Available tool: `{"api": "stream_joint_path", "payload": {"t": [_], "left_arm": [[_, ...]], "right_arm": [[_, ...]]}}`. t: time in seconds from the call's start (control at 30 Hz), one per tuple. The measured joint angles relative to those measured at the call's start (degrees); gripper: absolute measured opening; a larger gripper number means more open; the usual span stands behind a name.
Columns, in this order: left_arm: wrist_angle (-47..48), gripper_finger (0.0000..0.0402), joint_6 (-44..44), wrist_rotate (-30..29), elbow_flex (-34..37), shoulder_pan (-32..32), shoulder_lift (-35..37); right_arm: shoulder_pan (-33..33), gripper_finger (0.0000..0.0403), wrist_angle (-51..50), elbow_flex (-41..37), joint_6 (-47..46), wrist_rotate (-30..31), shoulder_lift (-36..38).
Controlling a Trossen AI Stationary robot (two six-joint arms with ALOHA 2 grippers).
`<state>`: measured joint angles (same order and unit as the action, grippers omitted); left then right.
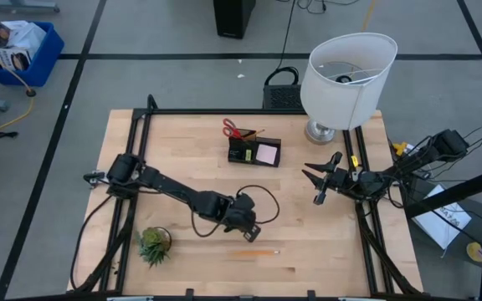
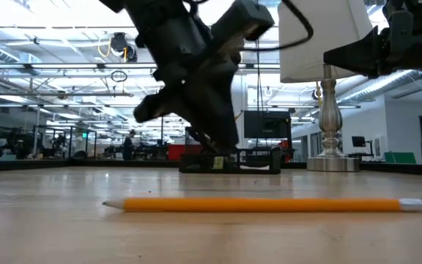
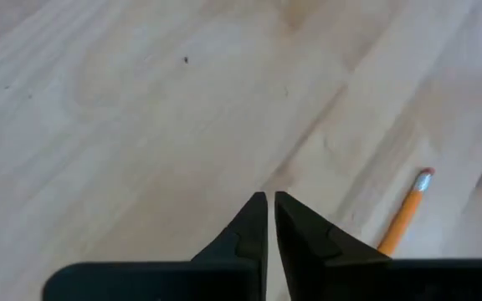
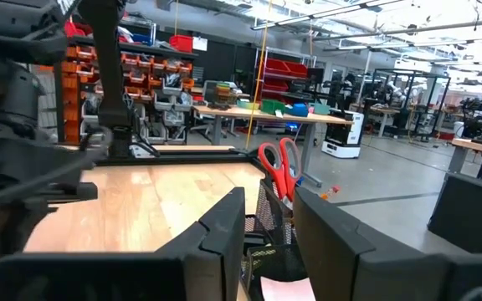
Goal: Pick and place office supplies into organizer
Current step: Put the yellow pencil into the desk organizer
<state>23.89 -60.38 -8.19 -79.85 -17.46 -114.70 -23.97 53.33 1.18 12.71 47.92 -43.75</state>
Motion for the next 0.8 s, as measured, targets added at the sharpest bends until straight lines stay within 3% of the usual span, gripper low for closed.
{"api": "stream_joint_path", "payload": {"t": [0.5,0.6,0.8], "left_arm": [[-1.96,0.0042,11.71,-5.41,0.0,-2.46,0.78],[-2.22,0.007,14.42,-7.0,0.0,-1.68,0.78],[-3.05,0.0165,16.4,-11.2,0.0,-0.43,0.76]], "right_arm": [[-0.01,0.01,-0.06,0.0,0.0,0.0,-0.02],[0.01,0.01,-0.05,0.01,0.0,0.0,-0.02],[-0.01,0.01,-0.01,-0.01,-1.4,0.0,-0.02]]}}
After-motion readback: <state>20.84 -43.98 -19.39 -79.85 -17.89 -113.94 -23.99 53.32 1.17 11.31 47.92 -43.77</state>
